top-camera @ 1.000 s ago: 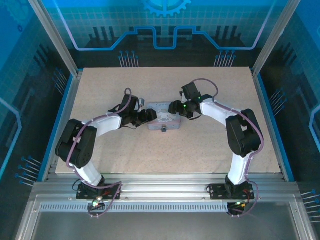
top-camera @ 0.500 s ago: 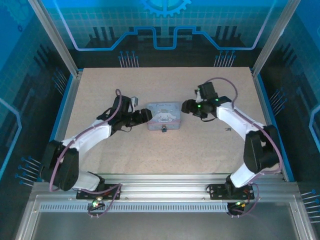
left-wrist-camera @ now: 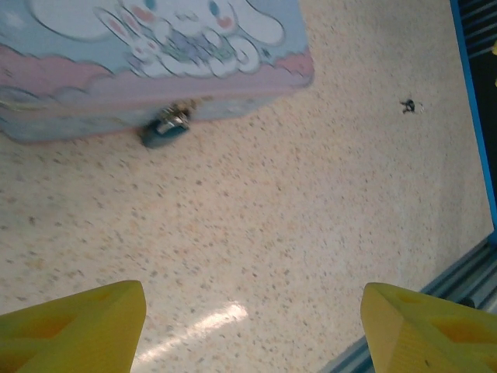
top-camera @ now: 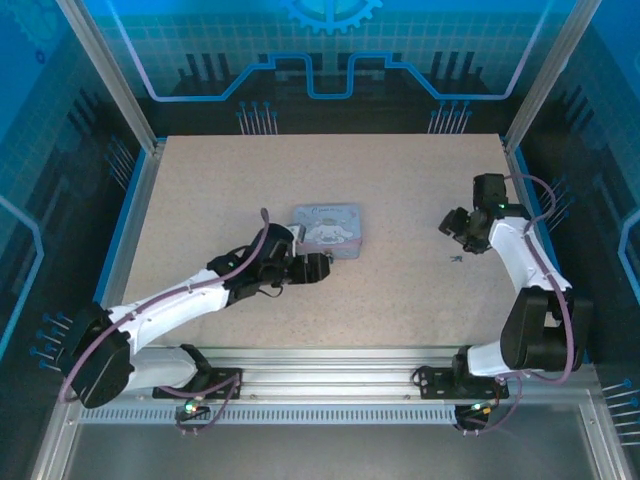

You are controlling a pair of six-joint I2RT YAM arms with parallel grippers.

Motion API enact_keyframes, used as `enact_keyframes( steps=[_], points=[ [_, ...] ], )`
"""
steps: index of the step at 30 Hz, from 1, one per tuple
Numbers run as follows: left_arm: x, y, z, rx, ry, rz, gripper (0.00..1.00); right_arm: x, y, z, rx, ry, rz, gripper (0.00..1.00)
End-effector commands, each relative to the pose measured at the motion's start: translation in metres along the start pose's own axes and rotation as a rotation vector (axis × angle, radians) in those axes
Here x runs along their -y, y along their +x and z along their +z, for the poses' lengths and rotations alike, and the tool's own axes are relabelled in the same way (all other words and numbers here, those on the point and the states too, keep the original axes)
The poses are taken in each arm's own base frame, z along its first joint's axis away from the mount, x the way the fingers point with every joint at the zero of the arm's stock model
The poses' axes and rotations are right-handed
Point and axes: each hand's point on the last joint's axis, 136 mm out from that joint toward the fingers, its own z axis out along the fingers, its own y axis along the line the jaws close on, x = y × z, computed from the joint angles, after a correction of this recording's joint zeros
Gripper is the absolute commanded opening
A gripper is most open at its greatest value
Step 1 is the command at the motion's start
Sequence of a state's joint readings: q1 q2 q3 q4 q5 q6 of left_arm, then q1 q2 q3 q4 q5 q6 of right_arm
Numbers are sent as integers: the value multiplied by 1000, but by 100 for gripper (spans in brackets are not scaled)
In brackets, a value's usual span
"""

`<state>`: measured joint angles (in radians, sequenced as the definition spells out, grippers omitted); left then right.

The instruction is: Unlock the padlock with the key

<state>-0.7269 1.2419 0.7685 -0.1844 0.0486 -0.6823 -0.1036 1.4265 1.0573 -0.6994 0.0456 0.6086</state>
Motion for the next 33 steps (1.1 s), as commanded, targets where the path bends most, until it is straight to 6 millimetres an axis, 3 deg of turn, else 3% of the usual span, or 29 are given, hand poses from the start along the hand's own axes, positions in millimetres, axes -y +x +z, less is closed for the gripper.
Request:
enact_keyframes(
  steps=[1,5,14,19,33],
  points=[
    [10,3,3,28,-24,28,75,32,5,13,-52,116,45,56],
    [21,16,13,-13,-22,70,75,44,3,31,-94,159,73,53],
    [22,30,20,-39,-11,50,75,52,1,67,-172,184,83,43],
    [20,32,21,-42,-12,38,75,58,0,75,-184,204,83,38],
    [14,38,25,-55,-22,18,75,56,7,84,-225,172,99,38]
  ],
)
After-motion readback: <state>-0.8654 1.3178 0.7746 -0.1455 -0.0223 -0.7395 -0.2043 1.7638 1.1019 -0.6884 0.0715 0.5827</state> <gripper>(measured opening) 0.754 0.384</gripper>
